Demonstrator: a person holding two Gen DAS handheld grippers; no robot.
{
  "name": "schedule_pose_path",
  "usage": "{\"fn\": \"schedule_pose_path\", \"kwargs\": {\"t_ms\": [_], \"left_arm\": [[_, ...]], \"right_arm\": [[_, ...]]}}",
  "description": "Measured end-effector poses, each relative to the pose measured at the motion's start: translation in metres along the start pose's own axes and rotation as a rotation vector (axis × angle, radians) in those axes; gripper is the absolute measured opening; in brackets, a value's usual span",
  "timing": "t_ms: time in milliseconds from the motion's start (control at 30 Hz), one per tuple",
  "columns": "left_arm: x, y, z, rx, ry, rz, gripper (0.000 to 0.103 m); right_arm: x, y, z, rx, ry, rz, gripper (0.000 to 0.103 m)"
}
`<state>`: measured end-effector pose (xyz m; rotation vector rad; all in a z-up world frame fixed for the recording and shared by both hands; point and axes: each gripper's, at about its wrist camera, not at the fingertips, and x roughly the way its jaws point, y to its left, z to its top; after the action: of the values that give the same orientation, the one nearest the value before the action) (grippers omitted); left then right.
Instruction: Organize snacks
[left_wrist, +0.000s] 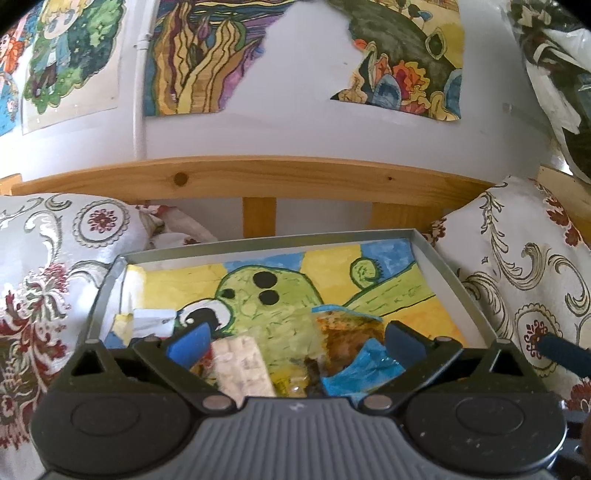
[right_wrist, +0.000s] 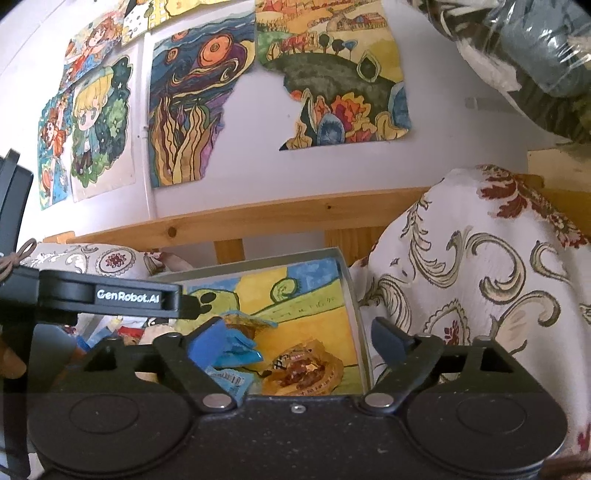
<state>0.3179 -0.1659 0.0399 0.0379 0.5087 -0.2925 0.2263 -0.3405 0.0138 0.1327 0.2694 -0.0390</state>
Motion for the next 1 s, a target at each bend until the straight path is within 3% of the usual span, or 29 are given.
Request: {"fn": "schedule_pose_path", "kwargs": {"t_ms": [300,1000], "left_arm": [[-0.027,0.018,-0.006,-0.006,-0.005,0.029,0.102],[-0.109,0.059,-0.033,-0.067,-0.003,0.067,0.102]], "right_arm": [[-0.015,0.009,0.006,-0.023,-0.013,-0.01,0.102],[-0.073,0.049,0.007,-0.098,-0.033,-0.017,0.102]]}}
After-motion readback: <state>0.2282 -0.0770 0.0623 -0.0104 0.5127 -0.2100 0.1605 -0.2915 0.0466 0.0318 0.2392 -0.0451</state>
